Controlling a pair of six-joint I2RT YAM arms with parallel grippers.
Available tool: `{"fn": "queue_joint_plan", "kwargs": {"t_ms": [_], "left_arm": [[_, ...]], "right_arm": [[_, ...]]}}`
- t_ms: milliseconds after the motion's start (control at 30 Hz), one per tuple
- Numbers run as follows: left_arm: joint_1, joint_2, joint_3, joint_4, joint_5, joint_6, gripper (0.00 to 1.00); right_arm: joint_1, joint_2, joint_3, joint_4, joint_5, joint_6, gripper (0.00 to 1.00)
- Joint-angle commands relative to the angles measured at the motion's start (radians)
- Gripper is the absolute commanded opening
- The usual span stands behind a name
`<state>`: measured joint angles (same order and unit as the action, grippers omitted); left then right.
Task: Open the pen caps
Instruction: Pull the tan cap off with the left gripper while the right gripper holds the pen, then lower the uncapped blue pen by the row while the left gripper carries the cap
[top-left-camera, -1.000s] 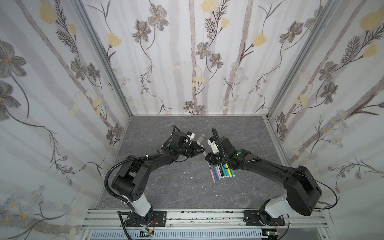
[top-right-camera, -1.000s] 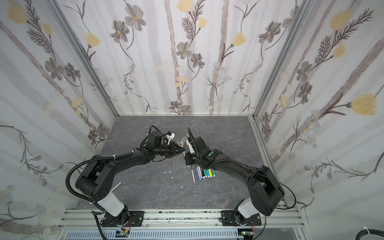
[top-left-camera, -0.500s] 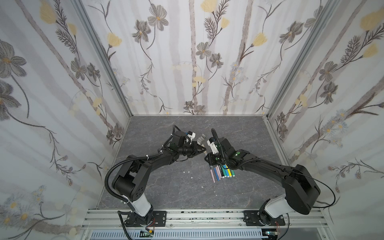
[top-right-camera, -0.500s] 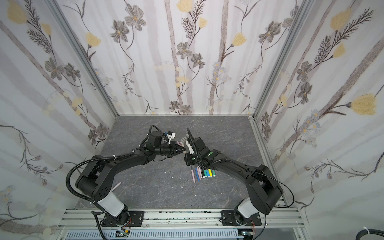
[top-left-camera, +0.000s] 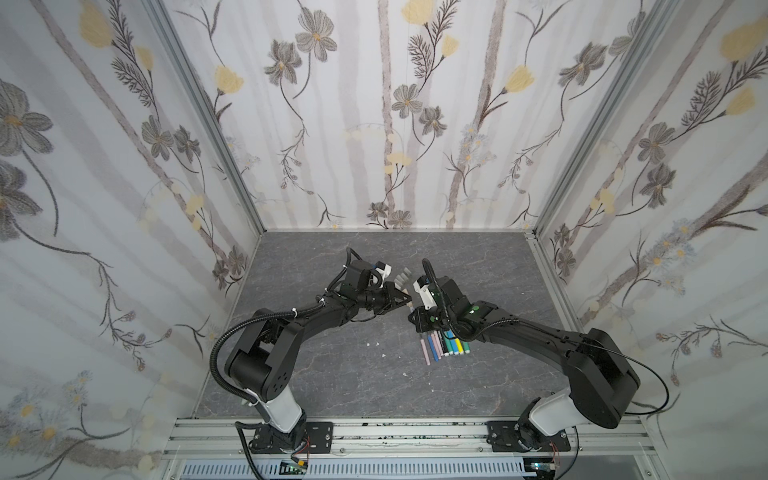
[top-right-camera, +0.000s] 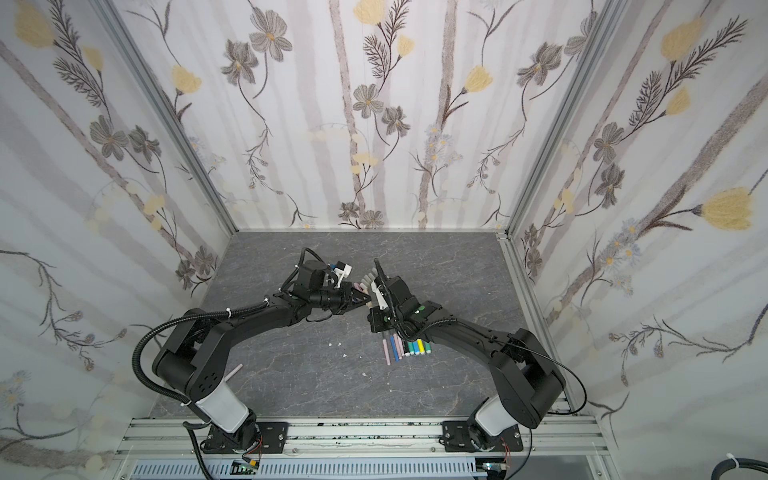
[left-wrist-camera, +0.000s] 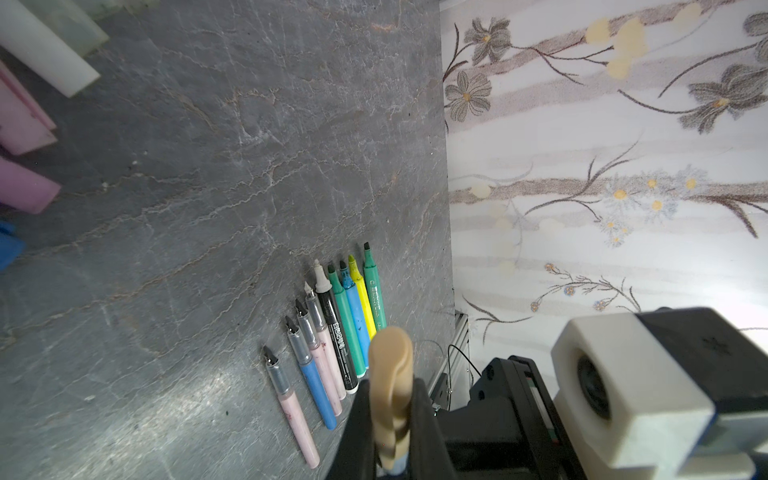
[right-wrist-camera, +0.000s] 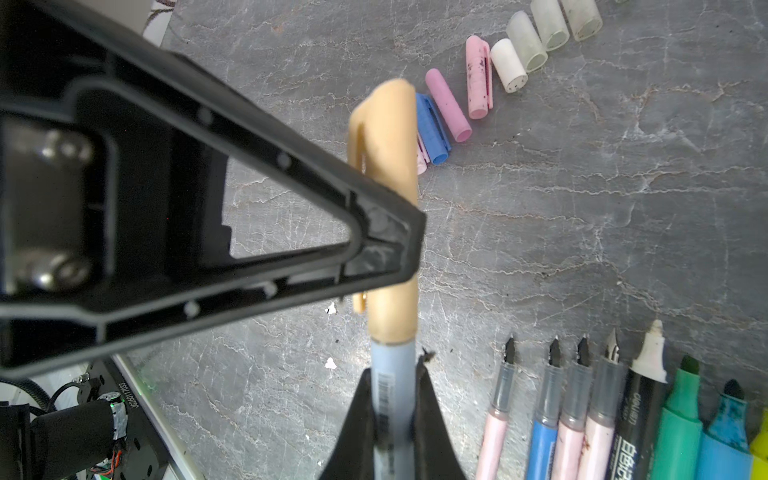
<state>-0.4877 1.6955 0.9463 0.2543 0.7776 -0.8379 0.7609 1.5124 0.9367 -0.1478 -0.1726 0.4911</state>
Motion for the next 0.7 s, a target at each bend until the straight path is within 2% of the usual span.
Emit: {"fn": "queue_joint_plan", "kwargs": {"t_ms": [0,367,667], "left_arm": [[0.038,0.024,0.016,-0.033,-0.154,0.056,0.0],[0.127,0.058,0.032,-0.044,-0.149,0.082,0.0],[0.209,0.007,-0.043,-0.081,-0.138,0.126,0.0]], "right_arm": [[0.025,-0.034,-0.029,-0.031,-0.013,0.016,0.0],[0.133,-0.126,-0.147,-0.027,0.057,0.089,0.0],[0.174,-0.088,-0.156,-0.009,0.102,0.141,0.0]]}}
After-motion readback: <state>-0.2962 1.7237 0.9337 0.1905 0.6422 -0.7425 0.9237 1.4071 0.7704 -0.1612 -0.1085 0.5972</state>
